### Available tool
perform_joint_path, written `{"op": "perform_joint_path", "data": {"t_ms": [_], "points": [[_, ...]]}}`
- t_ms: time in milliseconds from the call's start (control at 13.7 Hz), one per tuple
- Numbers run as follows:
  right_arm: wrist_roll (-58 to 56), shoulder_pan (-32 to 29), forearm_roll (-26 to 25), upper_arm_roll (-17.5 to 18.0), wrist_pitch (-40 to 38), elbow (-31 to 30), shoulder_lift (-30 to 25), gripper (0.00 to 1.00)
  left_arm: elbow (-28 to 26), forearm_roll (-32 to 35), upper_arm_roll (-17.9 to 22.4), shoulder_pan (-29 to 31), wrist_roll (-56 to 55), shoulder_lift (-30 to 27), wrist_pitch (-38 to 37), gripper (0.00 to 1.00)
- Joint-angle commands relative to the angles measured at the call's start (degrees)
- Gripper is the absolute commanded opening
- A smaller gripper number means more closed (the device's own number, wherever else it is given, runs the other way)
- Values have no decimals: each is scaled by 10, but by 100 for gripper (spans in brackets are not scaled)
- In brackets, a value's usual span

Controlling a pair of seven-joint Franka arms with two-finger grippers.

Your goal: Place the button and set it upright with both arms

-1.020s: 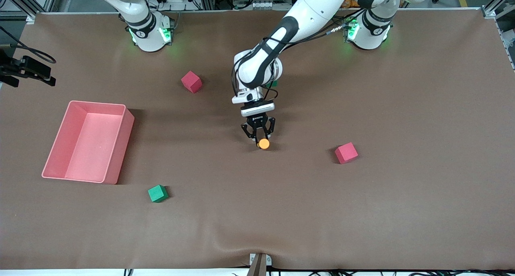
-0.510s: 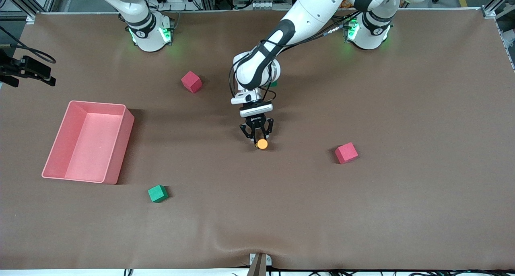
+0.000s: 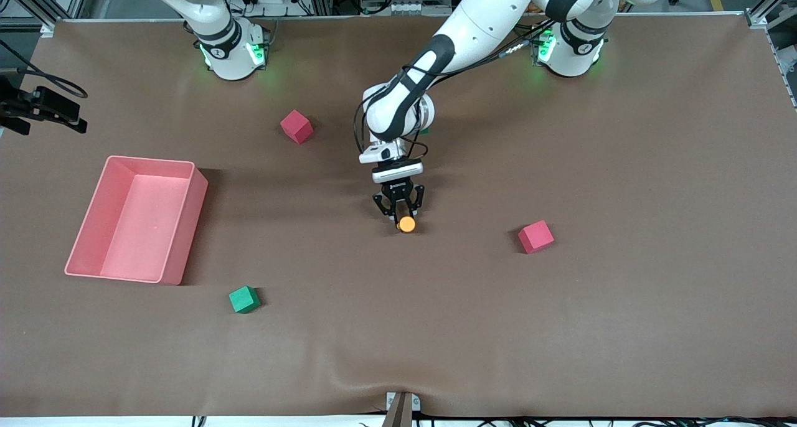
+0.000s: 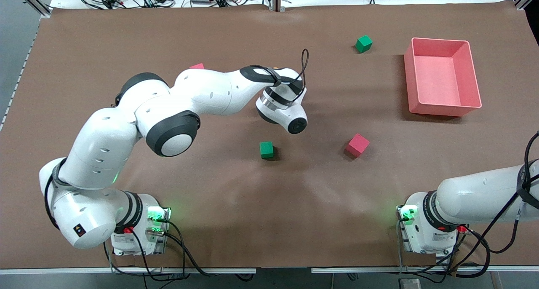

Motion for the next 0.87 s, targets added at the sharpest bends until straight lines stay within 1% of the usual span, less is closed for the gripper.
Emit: {"op": "perform_joint_path", "data": {"t_ms": [0,291,364,510,583,655,801], "points": [[8,2,-6,3,-3,-1,-2,100,11,19,6,-10,-25,8,-3,18],[9,6,-6,3,-3,-1,-2,100,16,19,6,-12,-26,16,-3,19],[9,5,-6,3,-3,-1,-2,100,17,19,6,-11,-26,17,-3,24],[9,6,-6,3,-3,-1,-2,100,22,19,6,-11,-25,20,-3,49],[9,6,-6,3,-3,-1,-2,100,23,19,5,-11,-25,21,-3,68],[9,6,-6,3,-3,-1,-2,100,23,19,5,-11,-25,21,-3,78],[9,6,-6,3,-3,-1,-2,100,23,18,5,-12,-25,20,-3,81]]}}
